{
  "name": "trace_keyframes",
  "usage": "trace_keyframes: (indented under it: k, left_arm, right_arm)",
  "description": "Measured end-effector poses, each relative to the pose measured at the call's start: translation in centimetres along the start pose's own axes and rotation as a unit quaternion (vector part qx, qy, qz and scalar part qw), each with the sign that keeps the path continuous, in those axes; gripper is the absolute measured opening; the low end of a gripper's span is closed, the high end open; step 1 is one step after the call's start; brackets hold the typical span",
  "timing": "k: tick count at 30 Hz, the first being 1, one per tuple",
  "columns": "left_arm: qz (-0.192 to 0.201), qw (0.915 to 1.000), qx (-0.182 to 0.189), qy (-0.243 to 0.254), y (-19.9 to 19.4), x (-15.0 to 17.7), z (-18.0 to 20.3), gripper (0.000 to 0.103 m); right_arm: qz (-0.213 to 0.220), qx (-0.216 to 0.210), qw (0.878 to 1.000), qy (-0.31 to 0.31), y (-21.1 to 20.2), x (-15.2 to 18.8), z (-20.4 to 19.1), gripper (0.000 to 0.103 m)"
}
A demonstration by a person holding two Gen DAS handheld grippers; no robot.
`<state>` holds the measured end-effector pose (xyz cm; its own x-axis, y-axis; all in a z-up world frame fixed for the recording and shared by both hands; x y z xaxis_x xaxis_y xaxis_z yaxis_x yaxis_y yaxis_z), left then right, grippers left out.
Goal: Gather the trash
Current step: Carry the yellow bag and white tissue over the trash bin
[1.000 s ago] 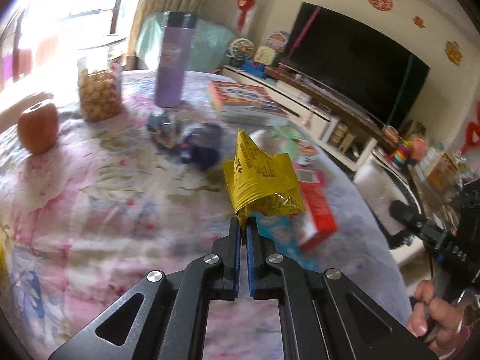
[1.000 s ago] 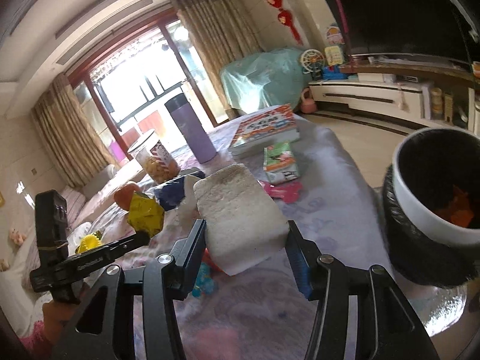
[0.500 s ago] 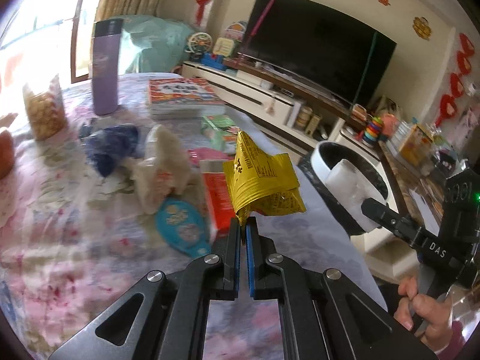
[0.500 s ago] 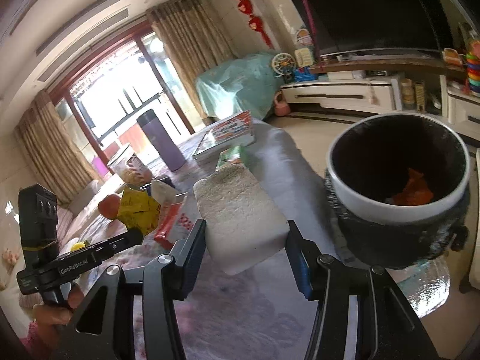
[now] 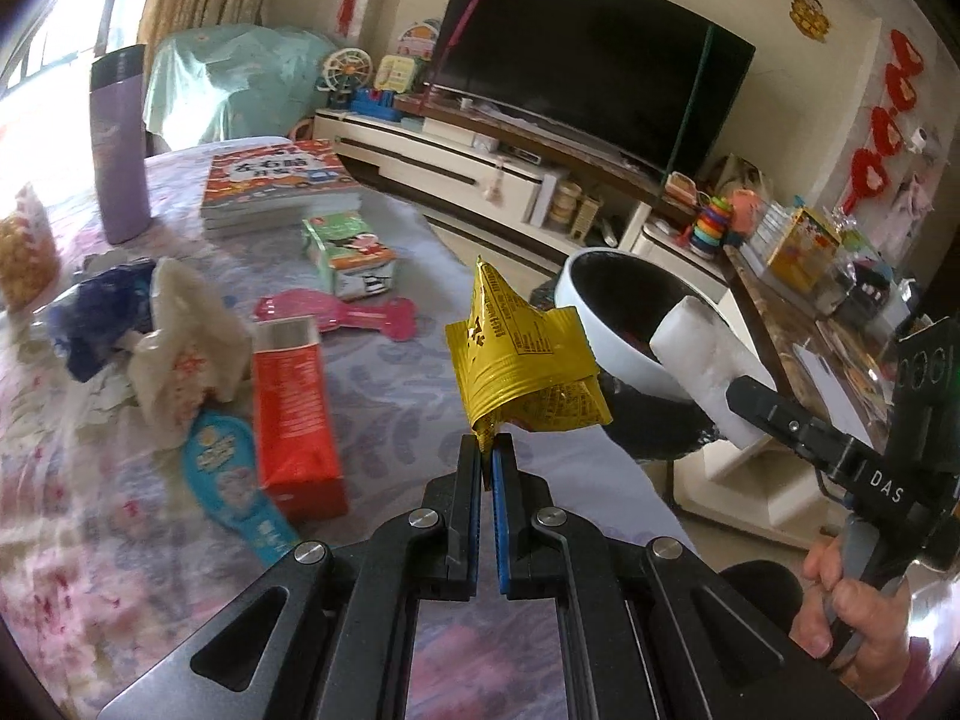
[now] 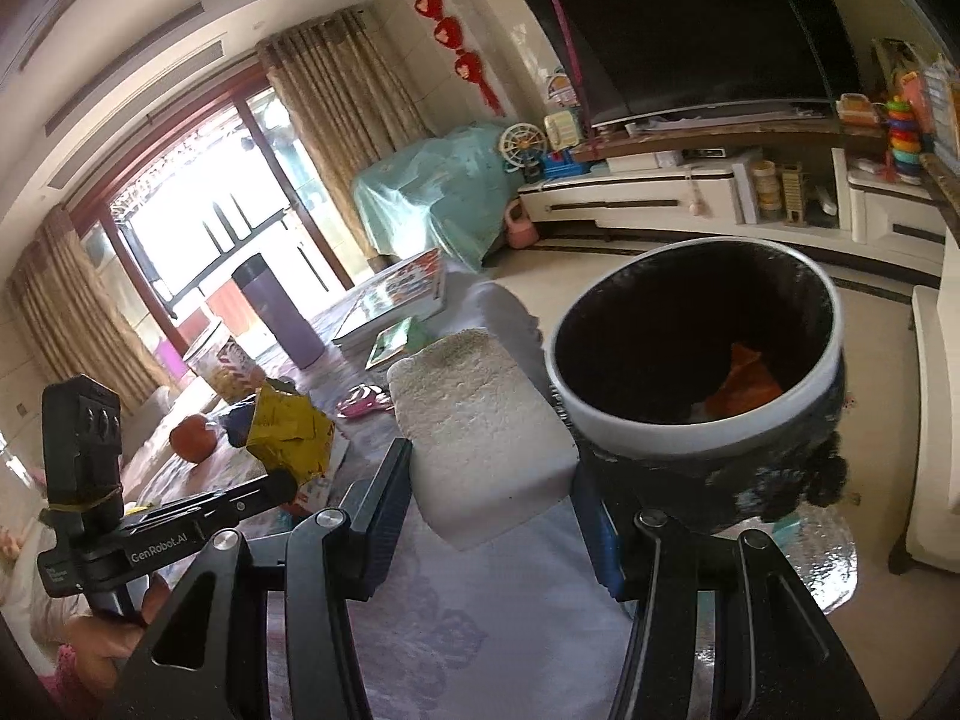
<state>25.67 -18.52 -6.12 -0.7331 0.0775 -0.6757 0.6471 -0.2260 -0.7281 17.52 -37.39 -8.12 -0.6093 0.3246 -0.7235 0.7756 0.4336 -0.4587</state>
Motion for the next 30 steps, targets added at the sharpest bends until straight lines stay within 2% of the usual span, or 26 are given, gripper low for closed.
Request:
trace_keyframes:
  k: [20,30]
  left_arm:
    - [-0.011,0.9989,0.021,0.04,3.5,-2.6,6.2,0.002]
    - [-0.012,0.9979,0.03,0.056,5.1,-4.1,8.9,0.002]
  right_arm:
    - [0.008,0.052,0.998,0.016,-2.9,-1.4,5.2,0.053]
    - [-0.004,0.083,0.996,0.021,-3.5,-2.2,7.7,0.053]
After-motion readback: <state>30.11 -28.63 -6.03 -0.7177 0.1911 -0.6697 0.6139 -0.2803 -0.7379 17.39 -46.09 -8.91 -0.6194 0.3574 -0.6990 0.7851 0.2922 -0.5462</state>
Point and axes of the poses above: each gripper's, at about its wrist camera, not at the fingertips, and y roughly the way its jaws point, z to its right, x to its underside, the point moved 7 cm from there along y, roughly the way its jaws point, and after that the axes turned 14 degrees about -x, right-handed, at the moved point
